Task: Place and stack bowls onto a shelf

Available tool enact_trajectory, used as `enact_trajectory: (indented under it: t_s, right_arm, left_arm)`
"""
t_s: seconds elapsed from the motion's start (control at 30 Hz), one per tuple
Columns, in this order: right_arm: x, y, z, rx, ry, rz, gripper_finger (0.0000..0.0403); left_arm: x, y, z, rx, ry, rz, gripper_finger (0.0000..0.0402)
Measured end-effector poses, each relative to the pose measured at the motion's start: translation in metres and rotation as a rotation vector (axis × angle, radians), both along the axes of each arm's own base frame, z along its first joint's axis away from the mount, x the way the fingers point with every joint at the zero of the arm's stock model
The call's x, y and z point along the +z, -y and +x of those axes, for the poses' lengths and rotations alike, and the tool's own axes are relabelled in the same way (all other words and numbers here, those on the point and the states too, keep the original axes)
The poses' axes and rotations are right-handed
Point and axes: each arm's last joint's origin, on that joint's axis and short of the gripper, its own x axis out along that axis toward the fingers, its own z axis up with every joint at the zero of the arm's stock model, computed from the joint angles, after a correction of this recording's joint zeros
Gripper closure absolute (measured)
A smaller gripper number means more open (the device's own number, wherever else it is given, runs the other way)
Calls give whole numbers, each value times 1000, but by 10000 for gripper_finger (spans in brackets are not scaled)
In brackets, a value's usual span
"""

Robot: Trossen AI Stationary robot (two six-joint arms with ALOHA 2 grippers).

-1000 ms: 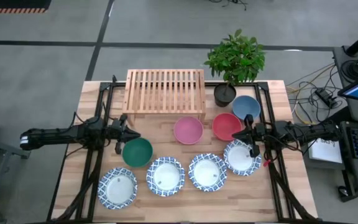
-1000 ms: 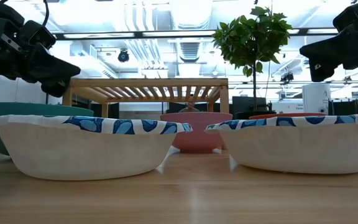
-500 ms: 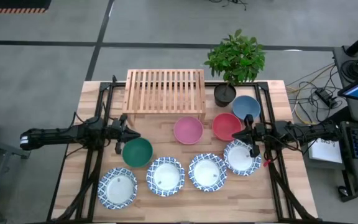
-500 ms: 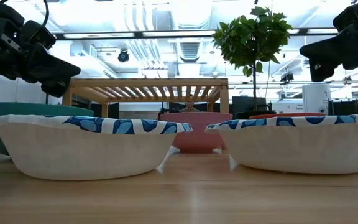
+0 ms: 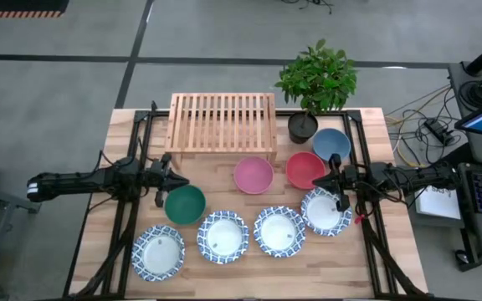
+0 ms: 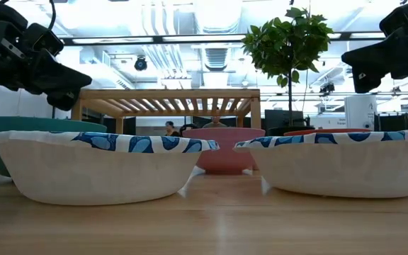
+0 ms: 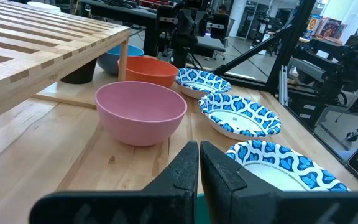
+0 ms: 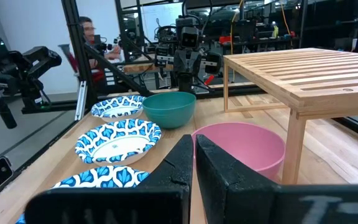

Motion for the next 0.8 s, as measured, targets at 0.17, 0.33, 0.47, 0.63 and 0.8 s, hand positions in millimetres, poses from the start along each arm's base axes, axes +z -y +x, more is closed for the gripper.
enact_trajectory:
  t_s: [0.17, 0.33, 0.47, 0.63, 0.8]
  right_arm:
    - [0, 0, 0, 0, 0, 0, 394]
    - [0, 0, 0, 0, 0, 0, 394]
    - [0, 0, 0, 0, 0, 0, 394]
    - [0, 0, 0, 0, 0, 0, 394]
    - [0, 0, 0, 0, 0, 0, 394]
  left_arm:
    - [0, 0, 0, 0, 0, 0, 402]
    - [0, 0, 0, 0, -1, 0, 402]
    - [0, 0, 0, 0, 0, 0, 402]
    - [3, 0, 0, 4, 34, -40, 402]
    - [21, -1, 0, 41, 214, -347, 402]
